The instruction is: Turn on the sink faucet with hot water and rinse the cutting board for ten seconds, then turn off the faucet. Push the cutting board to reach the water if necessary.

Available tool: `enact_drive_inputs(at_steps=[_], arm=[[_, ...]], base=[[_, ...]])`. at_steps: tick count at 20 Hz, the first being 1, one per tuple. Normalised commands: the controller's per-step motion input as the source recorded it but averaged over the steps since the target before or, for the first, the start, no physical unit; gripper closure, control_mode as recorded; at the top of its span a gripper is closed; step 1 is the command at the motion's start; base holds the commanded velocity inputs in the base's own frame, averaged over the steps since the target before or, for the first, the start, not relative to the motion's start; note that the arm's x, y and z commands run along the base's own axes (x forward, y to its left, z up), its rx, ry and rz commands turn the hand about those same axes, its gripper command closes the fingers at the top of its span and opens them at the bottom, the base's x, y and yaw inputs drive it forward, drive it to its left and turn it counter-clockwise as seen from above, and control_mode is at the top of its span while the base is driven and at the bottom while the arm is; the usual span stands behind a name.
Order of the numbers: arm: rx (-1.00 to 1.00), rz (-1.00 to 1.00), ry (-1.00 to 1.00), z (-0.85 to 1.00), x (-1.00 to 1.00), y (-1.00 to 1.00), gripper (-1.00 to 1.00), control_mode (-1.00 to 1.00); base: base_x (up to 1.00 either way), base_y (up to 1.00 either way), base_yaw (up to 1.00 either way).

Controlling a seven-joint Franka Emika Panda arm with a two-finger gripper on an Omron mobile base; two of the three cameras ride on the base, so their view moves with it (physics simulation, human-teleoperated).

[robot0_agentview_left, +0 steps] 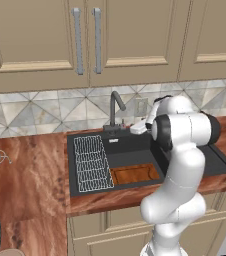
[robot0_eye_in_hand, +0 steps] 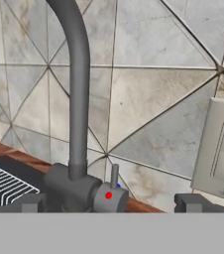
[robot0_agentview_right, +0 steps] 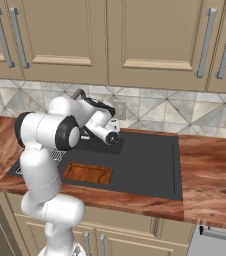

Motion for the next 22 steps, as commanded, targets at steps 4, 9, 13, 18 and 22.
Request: enact_drive_inputs(at_steps=[4, 9, 13, 18, 22], arm=[[0.0, 0.0, 0.0, -0.05, 0.16, 0.1, -1.0, -1.0], [0.01, 0.0, 0.0, -0.03, 0.24, 0.07, -1.0, -1.0], [0.0, 0.0, 0.0, -0.07, 0.22, 0.03, -1.0, -1.0], [0.0, 0.0, 0.0, -0.09, 0.15, 0.04, -1.0, -1.0], [0.0, 0.0, 0.0, -0.12, 0.13, 0.04, -1.0, -1.0]], base=[[0.0, 0.0, 0.0], [0.0, 0.0, 0.0], [0.0, 0.0, 0.0], [0.0, 0.0, 0.0], [0.0, 0.0, 0.0]])
